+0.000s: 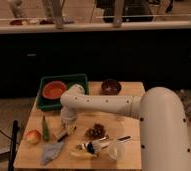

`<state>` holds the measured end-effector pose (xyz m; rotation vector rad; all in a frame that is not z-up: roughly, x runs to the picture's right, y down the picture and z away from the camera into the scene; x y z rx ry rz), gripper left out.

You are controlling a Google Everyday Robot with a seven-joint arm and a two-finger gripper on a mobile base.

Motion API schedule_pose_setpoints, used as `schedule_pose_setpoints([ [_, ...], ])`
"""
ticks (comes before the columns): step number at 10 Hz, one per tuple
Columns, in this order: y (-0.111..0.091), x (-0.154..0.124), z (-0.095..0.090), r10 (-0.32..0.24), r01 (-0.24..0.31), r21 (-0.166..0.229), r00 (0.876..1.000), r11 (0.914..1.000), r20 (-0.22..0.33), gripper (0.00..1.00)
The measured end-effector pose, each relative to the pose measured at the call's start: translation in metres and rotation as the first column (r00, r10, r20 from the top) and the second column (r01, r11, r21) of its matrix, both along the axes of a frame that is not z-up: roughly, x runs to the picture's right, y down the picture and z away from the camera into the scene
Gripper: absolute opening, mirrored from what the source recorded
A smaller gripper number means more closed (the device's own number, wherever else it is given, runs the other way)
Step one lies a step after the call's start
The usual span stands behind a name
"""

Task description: Wipe table surface with eraser

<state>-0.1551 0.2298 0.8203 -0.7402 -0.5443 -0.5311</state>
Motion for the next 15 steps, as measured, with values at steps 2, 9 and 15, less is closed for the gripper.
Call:
schedule_pose_setpoints([
  [2, 0.000, 0.029, -0.001, 0.021, -0.021, 0.002, 0.998, 0.9998, -0.058, 0.01],
  [9, -0.027, 0.066, 0.033, 0.109, -0.103, 0.042, 0.980, 0.9938, -0.166, 0.01],
  [15, -0.040, 0.029, 0.038, 0.143, -0.140, 0.071, 0.989, 0.9875, -0.037, 0.01],
])
